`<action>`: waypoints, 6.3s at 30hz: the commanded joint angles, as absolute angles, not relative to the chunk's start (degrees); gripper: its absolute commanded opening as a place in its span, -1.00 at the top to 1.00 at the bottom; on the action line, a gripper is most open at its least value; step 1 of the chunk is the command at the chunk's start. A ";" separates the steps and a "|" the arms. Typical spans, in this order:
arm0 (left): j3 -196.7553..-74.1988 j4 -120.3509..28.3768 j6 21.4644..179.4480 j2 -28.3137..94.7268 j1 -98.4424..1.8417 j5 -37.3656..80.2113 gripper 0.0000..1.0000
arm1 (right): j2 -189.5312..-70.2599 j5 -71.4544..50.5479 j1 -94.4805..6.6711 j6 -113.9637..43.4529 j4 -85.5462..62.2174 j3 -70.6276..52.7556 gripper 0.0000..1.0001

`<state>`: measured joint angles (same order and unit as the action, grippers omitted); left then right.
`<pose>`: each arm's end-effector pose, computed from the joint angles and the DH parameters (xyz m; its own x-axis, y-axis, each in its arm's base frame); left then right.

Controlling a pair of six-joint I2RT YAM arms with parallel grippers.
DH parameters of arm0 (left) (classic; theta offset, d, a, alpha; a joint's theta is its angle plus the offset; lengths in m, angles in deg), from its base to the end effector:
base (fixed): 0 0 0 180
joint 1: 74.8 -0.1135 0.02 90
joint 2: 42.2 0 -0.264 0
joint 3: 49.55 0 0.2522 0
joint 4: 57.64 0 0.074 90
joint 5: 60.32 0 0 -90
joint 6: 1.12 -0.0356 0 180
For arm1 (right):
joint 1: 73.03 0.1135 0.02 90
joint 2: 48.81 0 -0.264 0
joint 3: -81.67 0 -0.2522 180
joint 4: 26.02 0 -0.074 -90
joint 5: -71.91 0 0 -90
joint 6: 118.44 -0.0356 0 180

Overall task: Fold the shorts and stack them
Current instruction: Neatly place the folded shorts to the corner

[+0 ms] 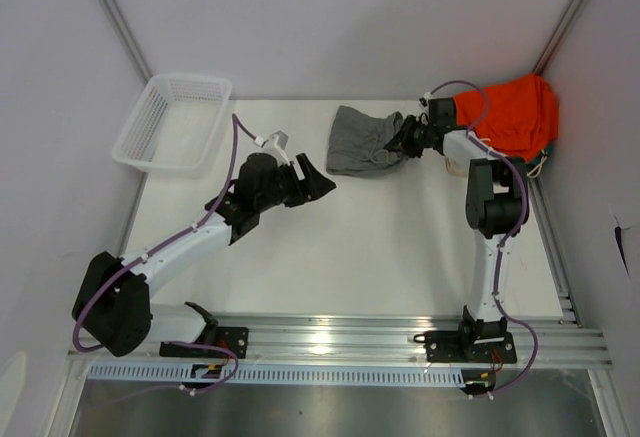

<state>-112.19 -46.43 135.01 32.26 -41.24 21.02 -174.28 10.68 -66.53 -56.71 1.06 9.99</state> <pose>0.2442 -0.1684 0.2735 -0.7032 -0.3888 -0.5953 0.2237 0.6737 -0.7043 0.4845 0.0724 0.1808 -0.8197 0.3245 -0.4721 -0.0609 0.7701 0.6351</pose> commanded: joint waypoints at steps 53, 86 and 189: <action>-120.35 -36.50 128.52 39.19 -41.49 18.17 -0.52 | -193.84 36.92 -104.14 -79.33 4.16 68.01 1.00; -129.05 -29.56 126.05 44.64 -39.56 18.08 -0.51 | -185.92 4.07 -113.99 -51.92 32.47 62.74 1.00; -103.57 -22.44 122.98 -3.78 -38.33 28.79 -0.98 | -89.62 2.21 -70.14 -52.17 2.42 -35.34 -0.99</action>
